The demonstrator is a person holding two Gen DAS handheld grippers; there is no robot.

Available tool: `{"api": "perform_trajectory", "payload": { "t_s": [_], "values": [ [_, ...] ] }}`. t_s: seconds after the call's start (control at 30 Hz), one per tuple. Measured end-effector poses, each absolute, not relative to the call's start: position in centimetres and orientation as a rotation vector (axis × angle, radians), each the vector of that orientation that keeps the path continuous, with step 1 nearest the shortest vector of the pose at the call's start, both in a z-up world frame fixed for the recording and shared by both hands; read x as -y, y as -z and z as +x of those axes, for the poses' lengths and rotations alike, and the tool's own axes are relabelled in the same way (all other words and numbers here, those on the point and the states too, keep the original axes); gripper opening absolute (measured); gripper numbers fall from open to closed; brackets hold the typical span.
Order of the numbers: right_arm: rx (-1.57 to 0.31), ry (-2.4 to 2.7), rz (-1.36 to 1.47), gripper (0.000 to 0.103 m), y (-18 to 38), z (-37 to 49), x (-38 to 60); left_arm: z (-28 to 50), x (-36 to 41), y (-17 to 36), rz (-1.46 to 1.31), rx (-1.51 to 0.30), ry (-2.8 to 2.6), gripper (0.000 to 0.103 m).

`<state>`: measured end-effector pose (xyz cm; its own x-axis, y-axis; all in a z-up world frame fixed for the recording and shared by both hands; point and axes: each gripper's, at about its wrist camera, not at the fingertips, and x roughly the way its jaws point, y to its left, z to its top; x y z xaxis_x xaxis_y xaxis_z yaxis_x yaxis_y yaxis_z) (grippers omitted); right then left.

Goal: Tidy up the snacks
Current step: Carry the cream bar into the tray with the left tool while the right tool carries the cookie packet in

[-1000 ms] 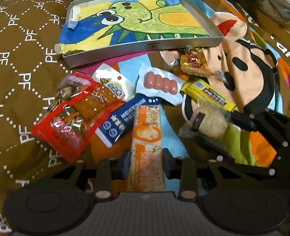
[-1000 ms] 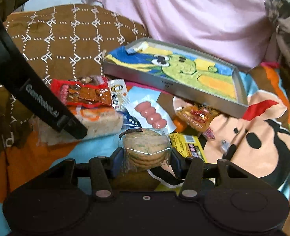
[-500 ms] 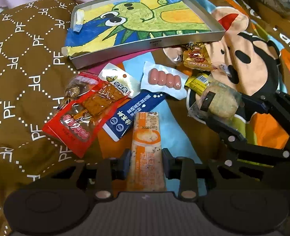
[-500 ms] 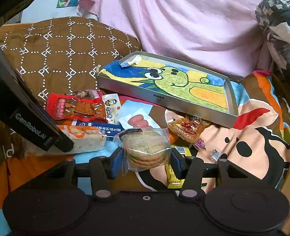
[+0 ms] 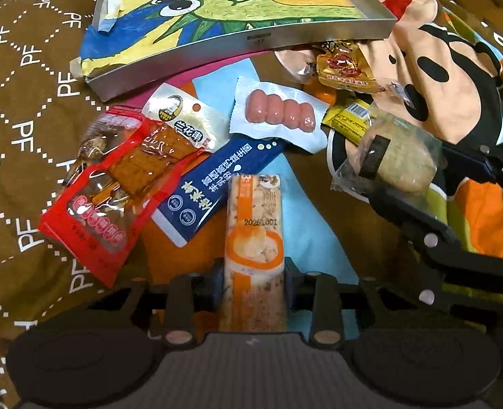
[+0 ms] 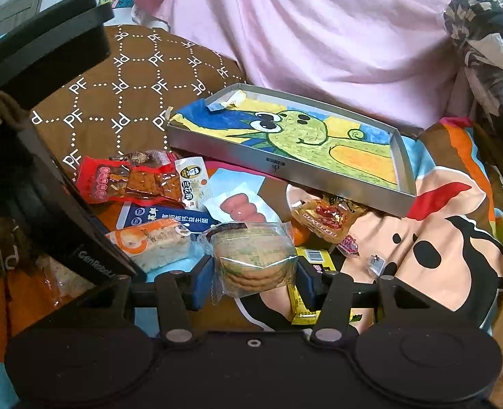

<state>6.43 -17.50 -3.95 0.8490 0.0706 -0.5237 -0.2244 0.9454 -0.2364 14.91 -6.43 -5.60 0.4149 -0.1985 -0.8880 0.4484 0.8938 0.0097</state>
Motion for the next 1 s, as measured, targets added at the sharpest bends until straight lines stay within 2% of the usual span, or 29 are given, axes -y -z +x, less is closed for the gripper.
{"api": "perform_trajectory", "payload": {
  "t_s": [0.33,0.6,0.8,1.0],
  "values": [
    [-0.481,-0.147,-0.282,0.052,2.6,7.6,17.6,16.1,4.8,1.7,0.136,-0.961,0.389,0.036],
    [-0.397,-0.109,-0.206,0.053,-0.3,14.7,18.1,21.8,5.2,-2.6,0.08,-0.754,0.305,0.036],
    [-0.374,-0.089,-0.155,0.053,-0.7,21.1,17.8,26.8,5.1,-2.9,0.01,-0.669,0.258,0.036],
    [-0.409,-0.068,-0.108,0.053,1.3,25.6,17.2,31.4,4.7,-1.2,0.013,-0.66,0.231,0.036]
  ]
}}
